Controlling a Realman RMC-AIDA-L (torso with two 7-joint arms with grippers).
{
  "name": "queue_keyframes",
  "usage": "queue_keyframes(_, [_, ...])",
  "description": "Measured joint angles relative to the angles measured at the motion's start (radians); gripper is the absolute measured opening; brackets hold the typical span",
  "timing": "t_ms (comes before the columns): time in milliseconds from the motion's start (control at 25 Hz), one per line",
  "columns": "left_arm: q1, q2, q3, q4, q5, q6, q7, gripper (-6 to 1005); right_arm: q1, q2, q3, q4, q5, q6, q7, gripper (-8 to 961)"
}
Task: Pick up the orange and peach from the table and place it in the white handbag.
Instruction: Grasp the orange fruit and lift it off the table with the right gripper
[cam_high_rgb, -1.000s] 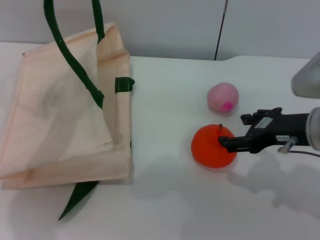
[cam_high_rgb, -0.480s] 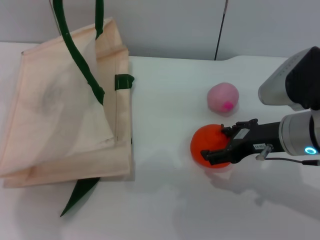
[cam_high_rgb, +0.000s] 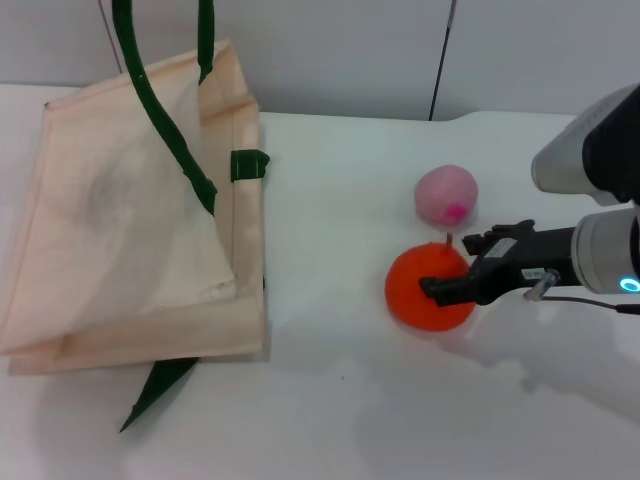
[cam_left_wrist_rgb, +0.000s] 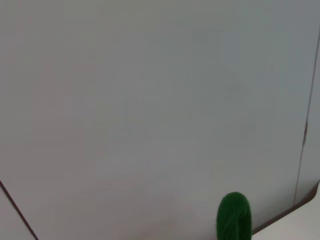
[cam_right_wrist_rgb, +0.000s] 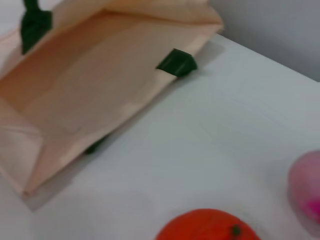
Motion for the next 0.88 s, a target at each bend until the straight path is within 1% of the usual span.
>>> queue_keyframes(320, [-0.002, 0.000, 0.008, 0.003, -0.002, 0.000, 0.000, 130, 0.011, 0.000, 0.008, 0.033, -0.020, 0.017, 0.007, 874])
queue_keyframes(680, [-0.002, 0.000, 0.009, 0.006, -0.002, 0.000, 0.000, 131, 0.030, 0.001, -0.026, 0.036, -0.006, 0.000, 0.008, 875])
queue_keyframes(800, [-0.005, 0.000, 0.009, 0.008, -0.002, 0.000, 0.000, 131, 0.047, 0.001, -0.026, 0.066, -0.006, -0.006, 0.007, 875])
queue_keyframes(880, [-0.006, 0.000, 0.009, 0.008, -0.002, 0.000, 0.000, 131, 0.072, 0.001, -0.024, 0.113, -0.007, -0.006, 0.003, 867])
